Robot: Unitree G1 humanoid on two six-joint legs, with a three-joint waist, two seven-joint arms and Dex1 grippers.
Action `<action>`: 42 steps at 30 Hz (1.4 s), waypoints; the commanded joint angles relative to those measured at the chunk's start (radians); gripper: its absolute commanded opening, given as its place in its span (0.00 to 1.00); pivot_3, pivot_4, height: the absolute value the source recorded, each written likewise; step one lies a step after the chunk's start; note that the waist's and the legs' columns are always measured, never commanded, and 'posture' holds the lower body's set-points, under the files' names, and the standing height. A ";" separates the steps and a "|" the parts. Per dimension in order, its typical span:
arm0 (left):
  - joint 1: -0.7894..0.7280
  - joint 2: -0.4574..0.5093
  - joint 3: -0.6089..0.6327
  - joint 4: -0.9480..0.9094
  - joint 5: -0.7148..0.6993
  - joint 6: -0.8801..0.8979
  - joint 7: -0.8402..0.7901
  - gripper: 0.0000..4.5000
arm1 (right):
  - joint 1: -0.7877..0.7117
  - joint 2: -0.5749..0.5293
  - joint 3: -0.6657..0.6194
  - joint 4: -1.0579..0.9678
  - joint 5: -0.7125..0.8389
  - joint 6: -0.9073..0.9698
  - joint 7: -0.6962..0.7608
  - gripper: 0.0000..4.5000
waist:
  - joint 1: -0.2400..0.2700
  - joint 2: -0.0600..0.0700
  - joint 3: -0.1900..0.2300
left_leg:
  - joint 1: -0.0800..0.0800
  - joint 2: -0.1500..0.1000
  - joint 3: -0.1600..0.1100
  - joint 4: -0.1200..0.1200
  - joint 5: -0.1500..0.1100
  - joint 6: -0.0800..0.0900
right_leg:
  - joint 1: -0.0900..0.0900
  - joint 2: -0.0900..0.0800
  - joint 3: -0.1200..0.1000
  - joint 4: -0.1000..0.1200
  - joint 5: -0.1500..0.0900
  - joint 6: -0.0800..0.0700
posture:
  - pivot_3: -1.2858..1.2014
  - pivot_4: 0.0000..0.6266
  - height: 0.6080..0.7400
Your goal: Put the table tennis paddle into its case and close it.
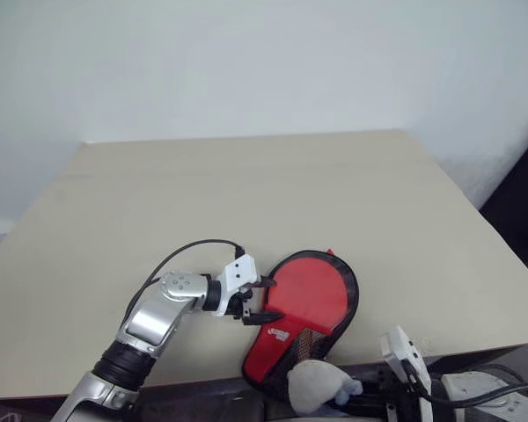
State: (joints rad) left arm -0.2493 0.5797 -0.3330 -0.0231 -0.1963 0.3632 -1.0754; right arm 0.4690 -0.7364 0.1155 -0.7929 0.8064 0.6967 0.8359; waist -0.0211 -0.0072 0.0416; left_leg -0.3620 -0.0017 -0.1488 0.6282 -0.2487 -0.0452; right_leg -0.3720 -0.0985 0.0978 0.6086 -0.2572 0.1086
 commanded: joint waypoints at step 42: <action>-0.078 -0.159 0.063 0.139 -0.060 0.200 0.077 0.88 | -0.159 0.283 -0.168 0.166 0.044 -0.032 -0.342 0.80 | 0.009 0.005 -0.001 | -0.001 -0.002 0.000 0.005 -0.002 -0.003 | 0.001 -0.002 -0.001 0.002 0.000 0.000 | 0.52 0.00 1.00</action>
State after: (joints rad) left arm -0.3311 0.4184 -0.2588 0.0821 -0.2694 0.5339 -1.0134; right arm 0.3271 -0.4692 -0.0293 -0.6007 0.8599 0.7009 0.5099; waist -0.0124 -0.0026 0.0401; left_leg -0.3625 -0.0034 -0.1488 0.6326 -0.2505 -0.0488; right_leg -0.3712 -0.1000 0.0972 0.6106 -0.2569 0.1090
